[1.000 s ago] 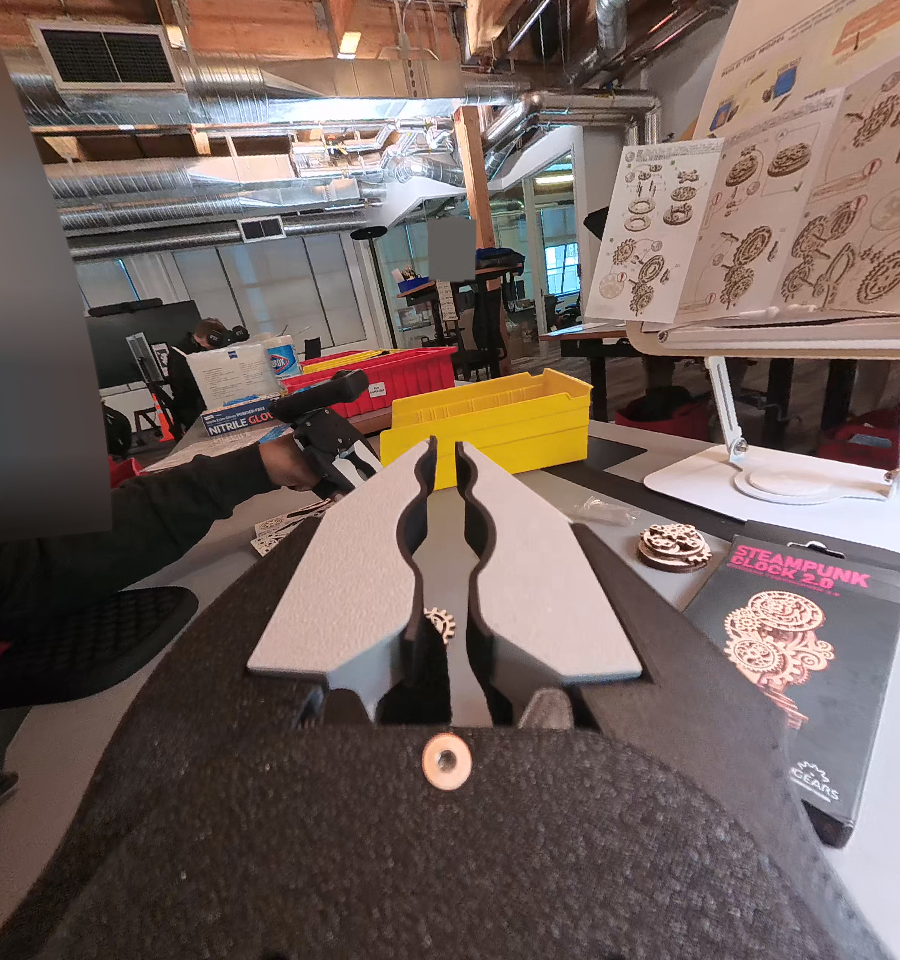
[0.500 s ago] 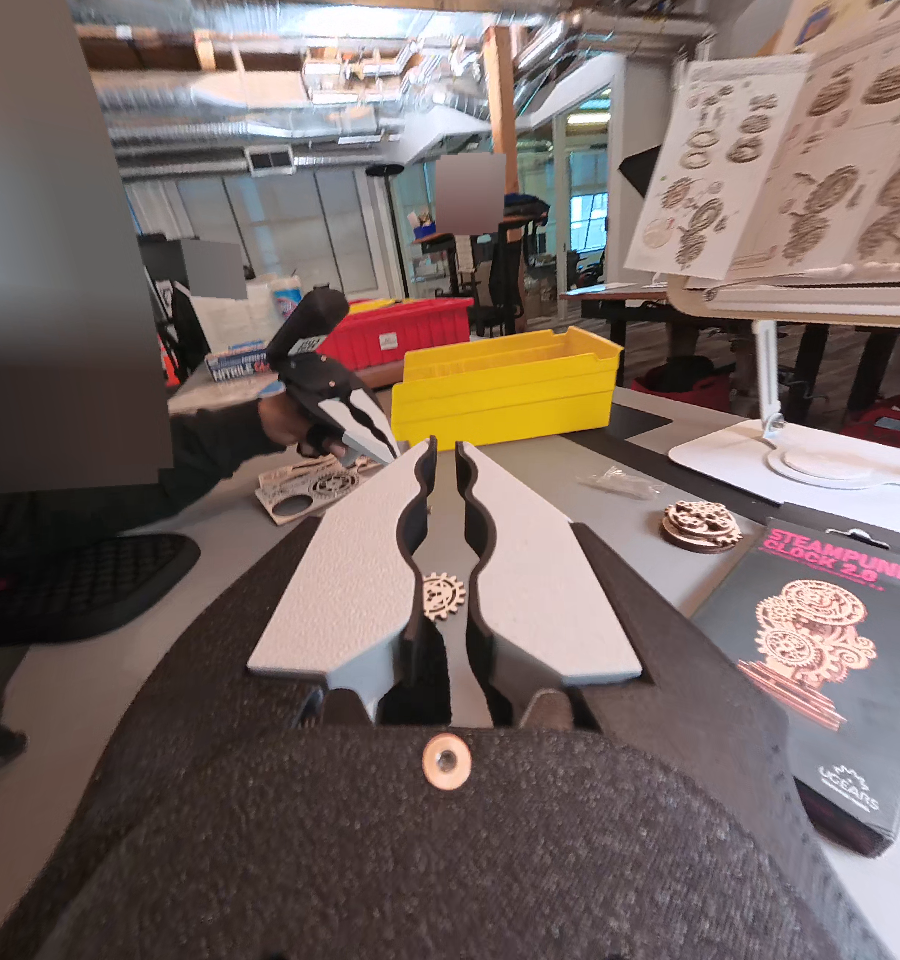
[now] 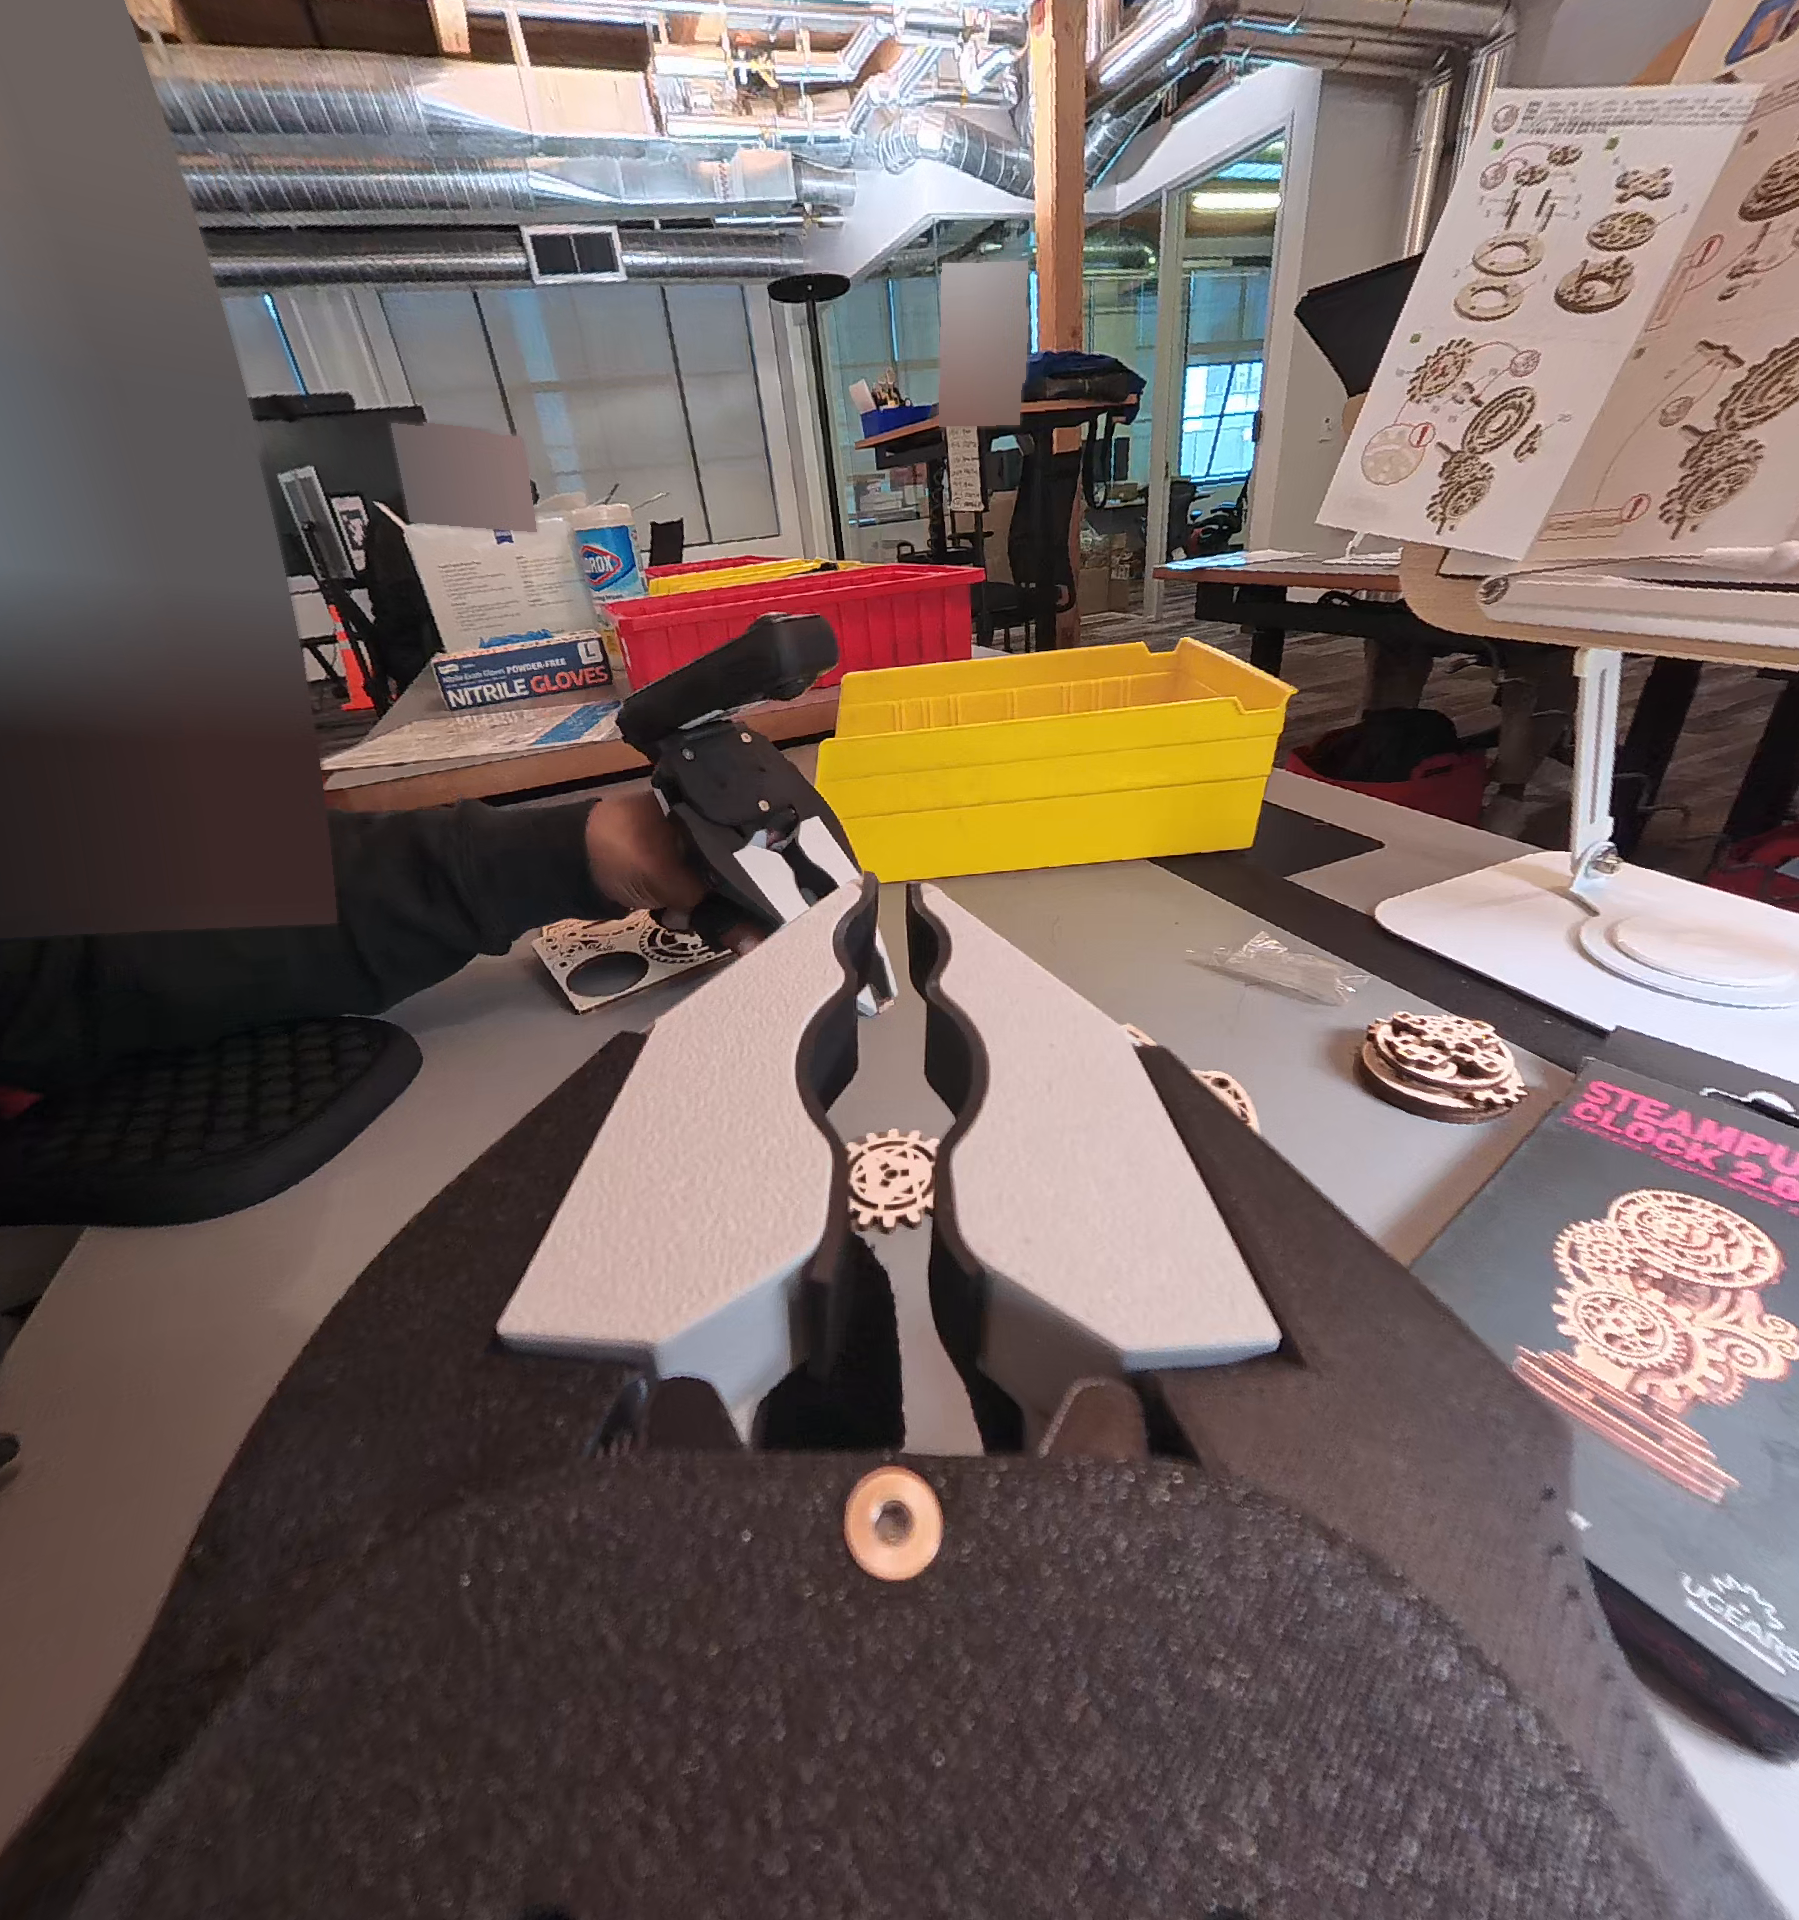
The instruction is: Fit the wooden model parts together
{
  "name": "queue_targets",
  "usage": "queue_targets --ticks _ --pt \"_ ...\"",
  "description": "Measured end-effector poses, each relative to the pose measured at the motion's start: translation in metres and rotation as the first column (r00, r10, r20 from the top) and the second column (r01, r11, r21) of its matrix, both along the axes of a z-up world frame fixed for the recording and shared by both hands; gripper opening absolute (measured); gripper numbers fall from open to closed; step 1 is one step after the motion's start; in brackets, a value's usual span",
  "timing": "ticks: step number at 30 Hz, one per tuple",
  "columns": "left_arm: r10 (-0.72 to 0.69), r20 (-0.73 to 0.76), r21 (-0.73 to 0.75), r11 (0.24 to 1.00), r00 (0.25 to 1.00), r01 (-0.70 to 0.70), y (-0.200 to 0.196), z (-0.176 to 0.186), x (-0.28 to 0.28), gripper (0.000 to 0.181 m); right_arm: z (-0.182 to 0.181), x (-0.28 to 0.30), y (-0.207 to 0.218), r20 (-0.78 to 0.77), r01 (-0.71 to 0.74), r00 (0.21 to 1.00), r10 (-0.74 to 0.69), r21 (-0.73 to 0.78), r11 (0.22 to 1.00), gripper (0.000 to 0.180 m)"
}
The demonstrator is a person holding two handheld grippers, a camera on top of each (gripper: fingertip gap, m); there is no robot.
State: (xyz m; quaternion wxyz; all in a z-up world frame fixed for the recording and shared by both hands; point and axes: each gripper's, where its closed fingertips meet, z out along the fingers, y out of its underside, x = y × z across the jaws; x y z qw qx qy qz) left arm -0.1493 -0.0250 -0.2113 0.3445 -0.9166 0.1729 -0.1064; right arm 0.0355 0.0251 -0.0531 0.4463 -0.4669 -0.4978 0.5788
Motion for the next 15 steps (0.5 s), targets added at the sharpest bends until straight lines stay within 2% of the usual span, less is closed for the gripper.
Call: queue_targets --ticks 3,5,6,9,12,15 --pt "-0.043 0.035 0.021 0.999 0.998 0.042 0.004 0.002 0.014 0.009 -0.003 -0.002 -0.003 0.012 -0.002 1.000 0.002 0.022 1.000 0.003" --pt "-0.131 0.164 0.118 0.987 0.978 0.112 0.007 0.022 0.044 0.009 -0.005 -0.002 -0.004 0.021 0.003 1.000 -0.004 0.052 0.999 0.003" --pt "-0.197 0.267 0.186 0.971 0.943 0.150 0.007 0.040 0.064 0.009 -0.006 -0.001 -0.005 0.025 0.006 1.000 -0.008 0.079 0.997 0.003" --pt "-0.425 0.540 0.409 0.887 0.726 0.215 -0.003 0.105 0.117 0.009 -0.009 -0.001 -0.021 0.033 -0.036 0.999 0.029 0.212 0.977 0.007" --pt "-0.549 0.617 0.501 0.827 0.564 0.256 -0.014 0.133 0.148 0.009 -0.013 -0.002 -0.051 0.053 -0.109 0.994 0.096 0.357 0.928 0.016" --pt "-0.587 0.659 0.520 0.807 0.470 0.279 -0.019 0.141 0.172 0.009 -0.016 -0.005 -0.067 0.053 -0.077 0.997 0.058 0.529 0.845 0.017"
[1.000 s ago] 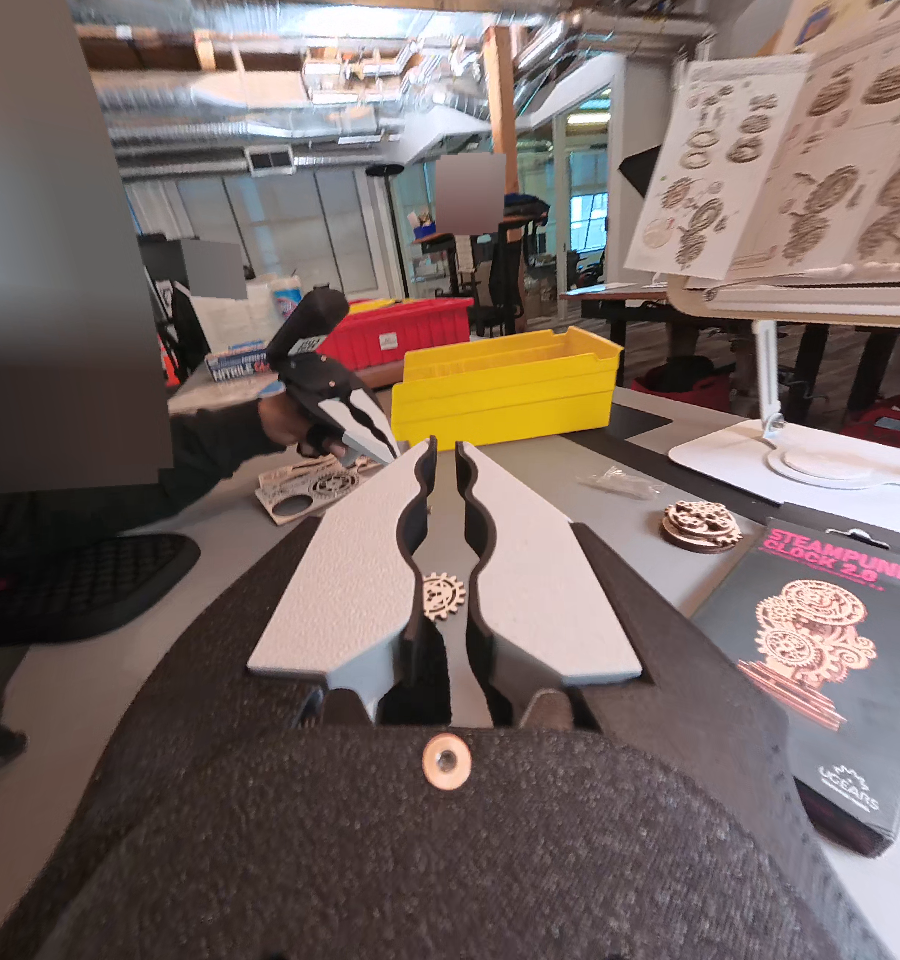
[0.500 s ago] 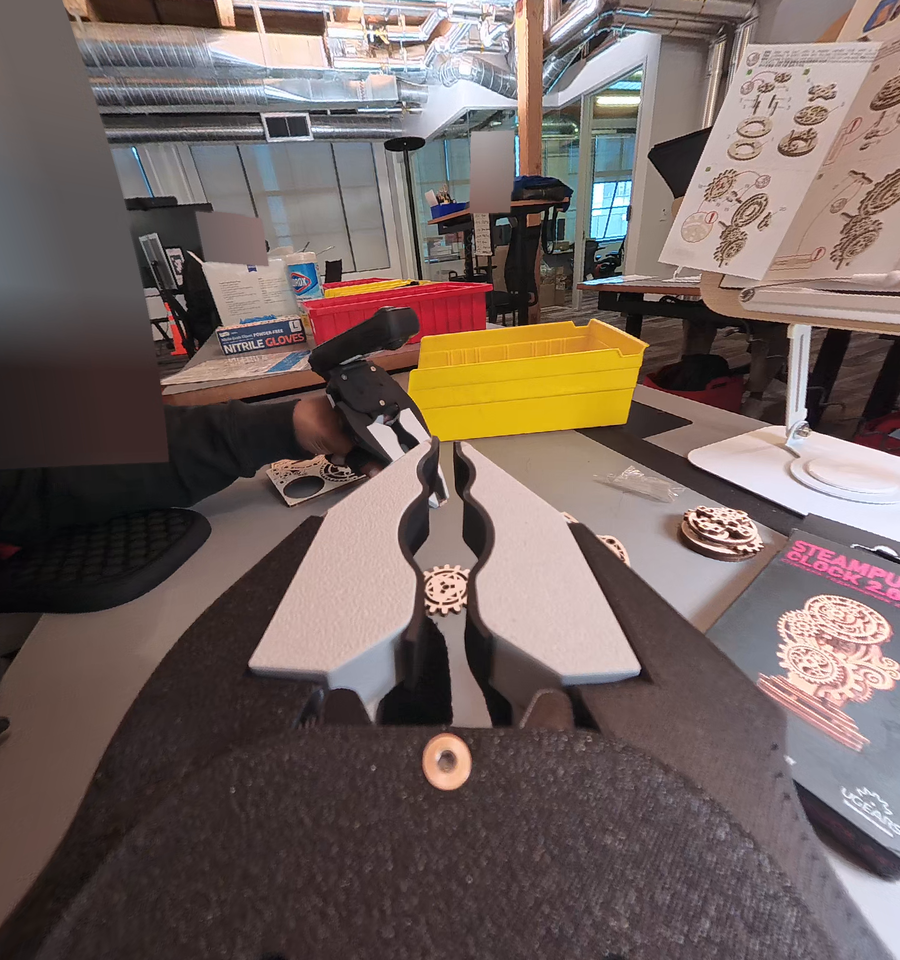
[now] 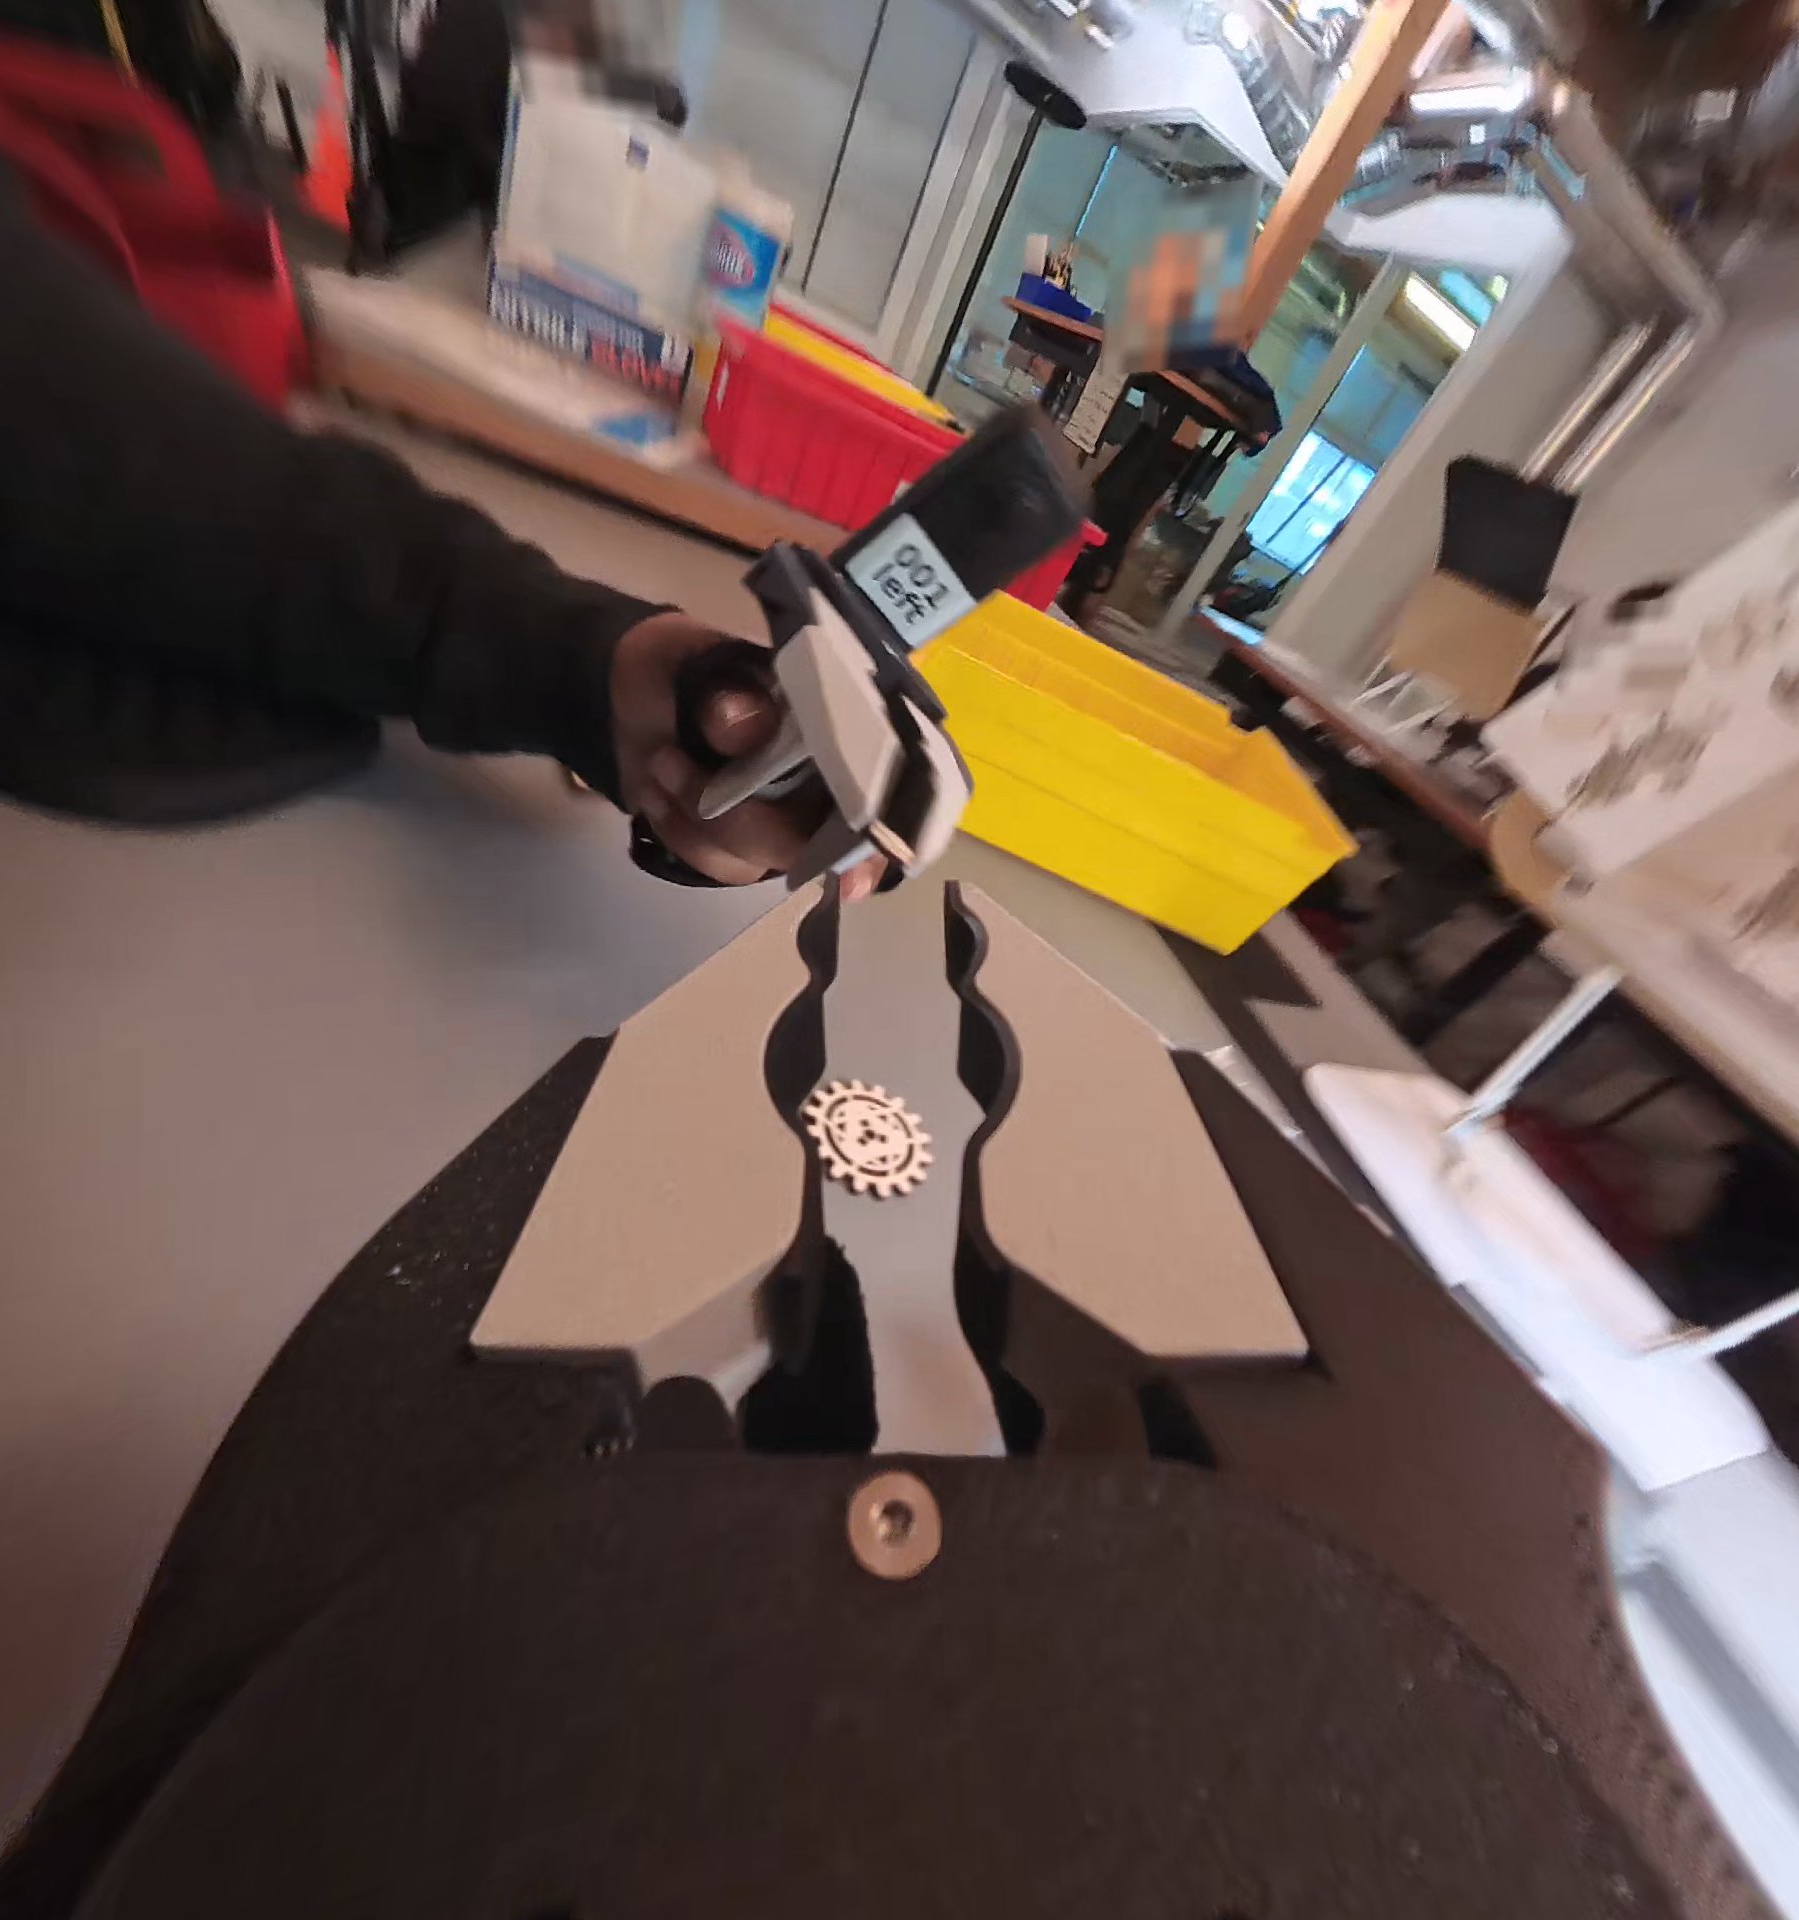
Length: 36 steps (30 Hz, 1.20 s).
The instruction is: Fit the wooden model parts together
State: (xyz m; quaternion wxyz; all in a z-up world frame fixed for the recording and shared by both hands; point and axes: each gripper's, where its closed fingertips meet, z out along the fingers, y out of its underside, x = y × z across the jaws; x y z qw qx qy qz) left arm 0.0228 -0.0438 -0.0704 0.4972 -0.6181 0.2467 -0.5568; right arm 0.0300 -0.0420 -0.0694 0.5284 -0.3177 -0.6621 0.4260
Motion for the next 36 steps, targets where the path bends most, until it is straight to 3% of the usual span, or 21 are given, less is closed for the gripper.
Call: queue_targets --ticks 6,11,13,16,19,22,29,32,36 --pt "-0.052 0.023 -0.019 0.998 0.998 0.053 -0.004 0.001 0.024 0.009 -0.001 0.001 -0.013 -0.041 0.035 0.999 -0.027 0.212 0.977 0.008" --pt "-0.003 0.021 -0.055 0.998 1.000 0.004 -0.001 0.001 0.017 0.013 -0.008 0.006 -0.005 0.036 0.030 0.999 -0.040 0.227 0.973 0.001" --pt "0.102 -0.089 -0.082 0.991 0.991 -0.110 0.008 -0.011 0.001 0.020 -0.017 0.012 0.012 0.148 0.050 0.986 -0.078 0.189 0.981 0.001" --pt "0.208 -0.395 -0.078 0.963 0.895 -0.258 0.012 -0.051 -0.025 0.026 -0.051 0.033 0.040 0.425 0.065 0.899 -0.106 0.109 0.992 0.001" --pt "0.145 -0.589 -0.131 0.954 0.795 -0.270 0.001 -0.088 -0.038 0.033 -0.079 0.049 0.043 0.575 0.040 0.818 -0.031 -0.002 0.999 0.002" --pt "0.035 -0.656 -0.193 0.958 0.754 -0.213 -0.013 -0.110 -0.038 0.037 -0.104 0.044 0.036 0.641 0.013 0.767 -0.024 0.021 1.000 0.002" --pt "-0.039 -0.761 -0.212 0.958 0.648 -0.192 -0.025 -0.136 -0.040 0.037 -0.140 0.031 0.023 0.719 -0.039 0.693 -0.050 0.107 0.994 0.012" --pt "-0.032 -0.814 -0.177 0.964 0.580 -0.196 -0.026 -0.138 -0.041 0.037 -0.136 0.031 0.019 0.712 -0.044 0.701 -0.022 0.074 0.996 0.019" --pt "-0.009 -0.837 -0.145 0.968 0.547 -0.207 -0.024 -0.140 -0.043 0.030 -0.113 0.022 0.017 0.624 -0.020 0.782 0.016 0.000 1.000 0.023"
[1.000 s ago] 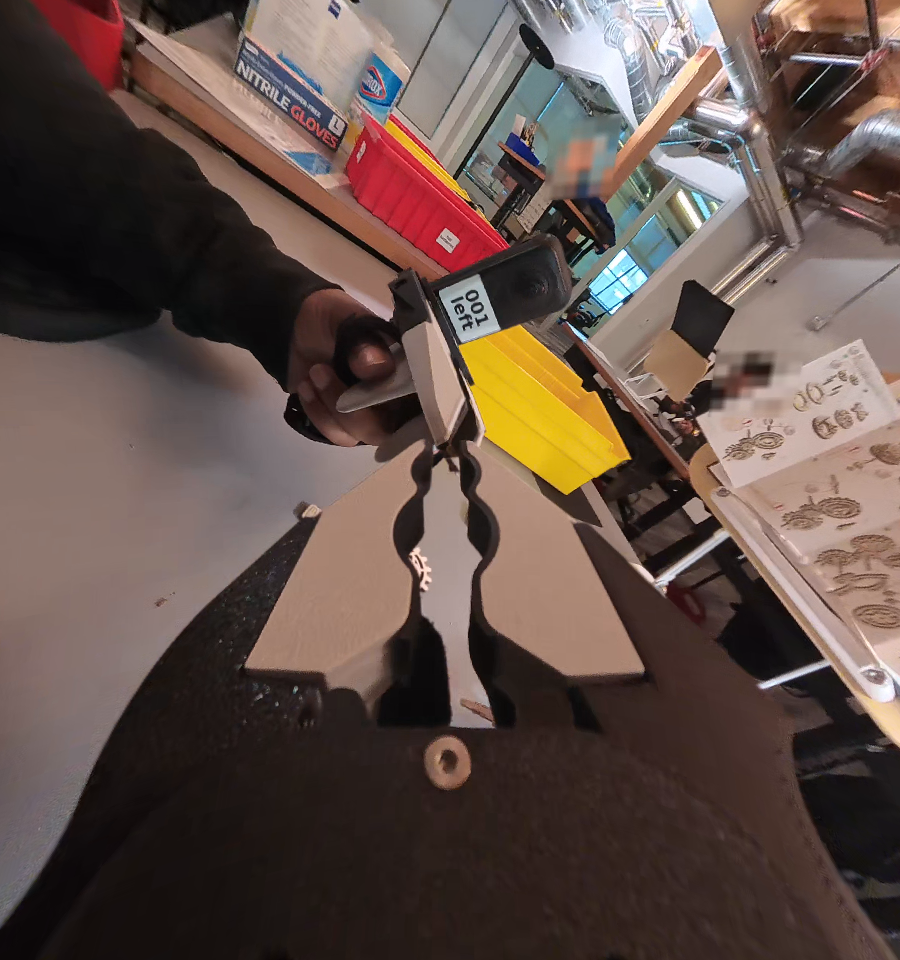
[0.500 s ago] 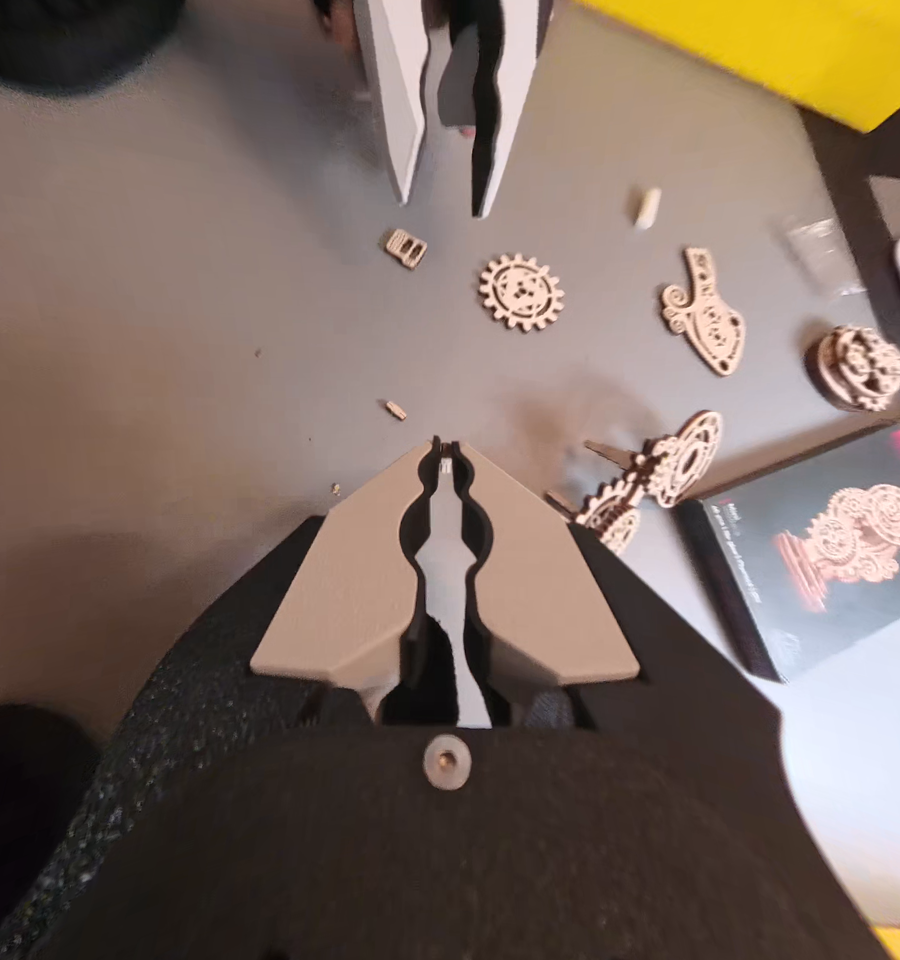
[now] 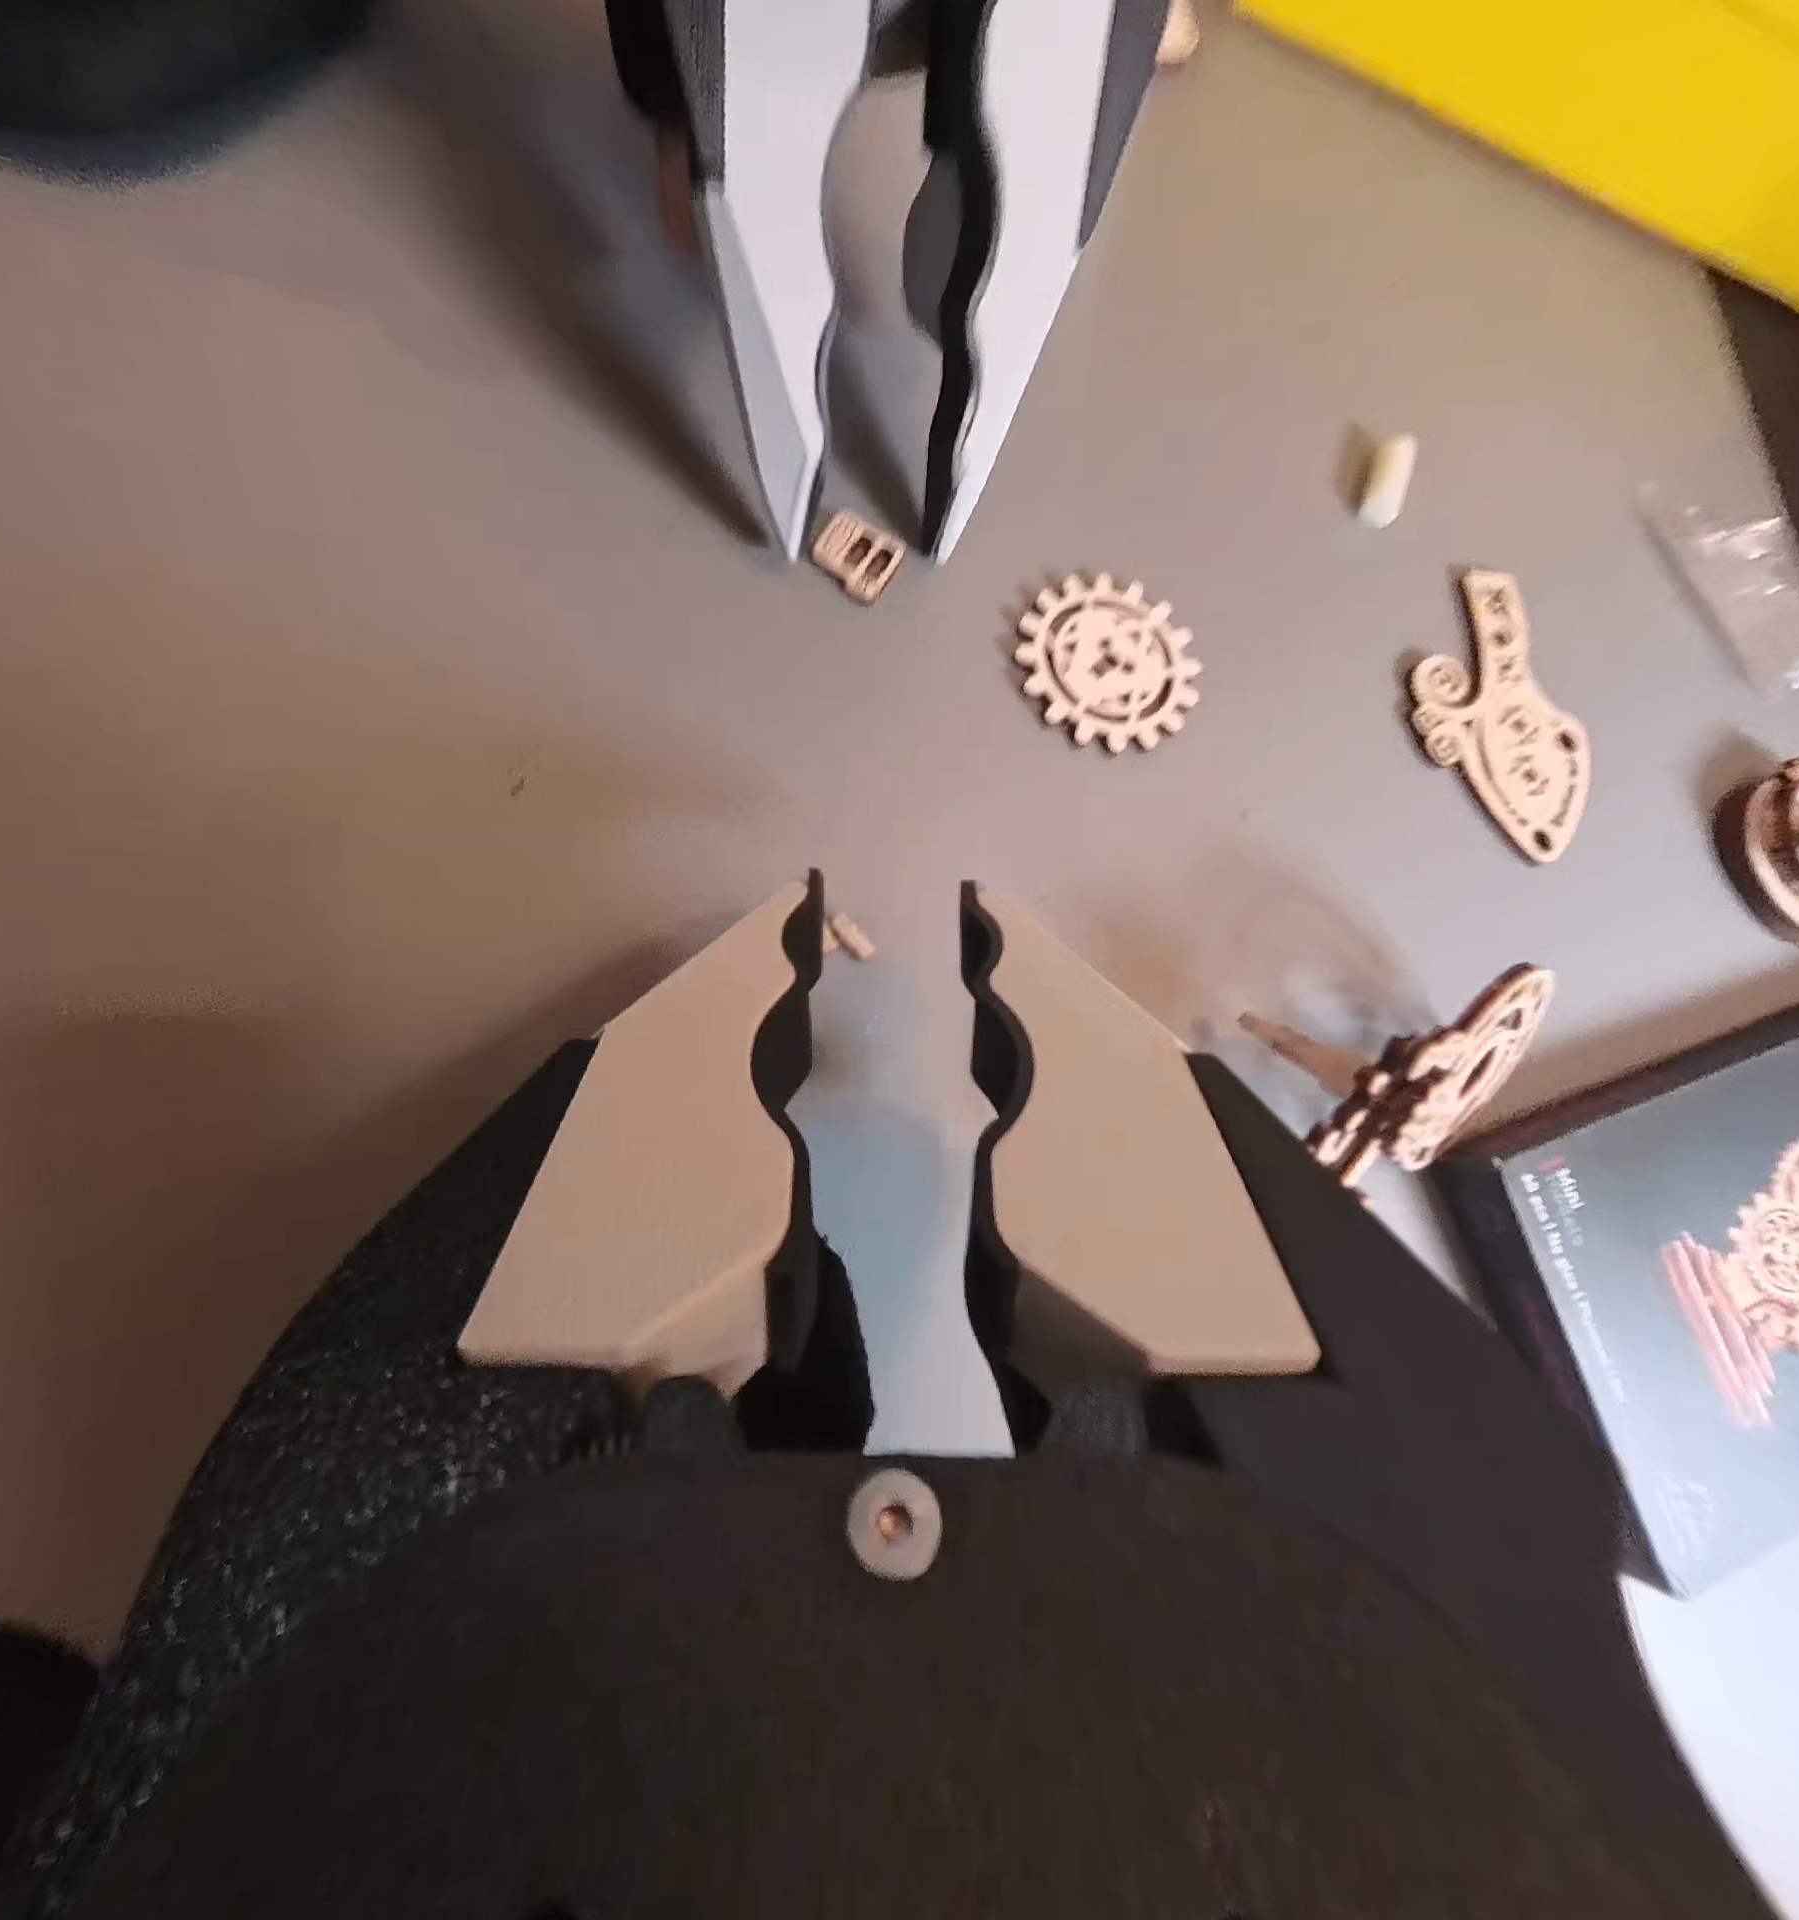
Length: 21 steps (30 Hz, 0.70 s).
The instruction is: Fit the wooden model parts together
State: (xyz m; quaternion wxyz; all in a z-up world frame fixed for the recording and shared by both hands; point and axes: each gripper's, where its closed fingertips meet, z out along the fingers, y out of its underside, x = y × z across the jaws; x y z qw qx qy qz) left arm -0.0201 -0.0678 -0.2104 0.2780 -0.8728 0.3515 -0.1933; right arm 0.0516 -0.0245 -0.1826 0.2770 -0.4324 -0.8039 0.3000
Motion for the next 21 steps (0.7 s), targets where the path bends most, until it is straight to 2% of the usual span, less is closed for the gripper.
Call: queue_targets --ticks 2,7,11,15,21 --pt "0.007 0.001 0.013 1.000 1.000 -0.008 0.003 -0.001 -0.001 0.021 0.010 -0.007 0.000 -0.062 0.016 0.998 -0.018 -0.037 0.999 0.021" --pt "-0.014 0.012 0.083 0.996 1.000 0.013 0.010 0.002 0.003 0.021 0.017 -0.024 -0.008 -0.122 0.068 0.989 -0.084 -0.128 0.989 0.017" --pt "-0.032 0.033 0.338 0.941 0.999 0.019 0.028 0.038 0.023 0.021 0.024 -0.034 -0.008 -0.116 0.149 0.976 -0.187 -0.275 0.950 0.015" --pt "-0.001 -0.020 0.557 0.830 1.000 0.012 0.039 0.069 0.031 0.021 0.037 -0.040 -0.012 -0.071 0.186 0.964 -0.257 -0.508 0.841 0.016" --pt "0.019 -0.017 0.641 0.768 1.000 -0.003 0.040 0.082 0.031 0.021 0.057 -0.044 -0.012 -0.077 0.148 0.957 -0.281 -0.703 0.696 0.016"
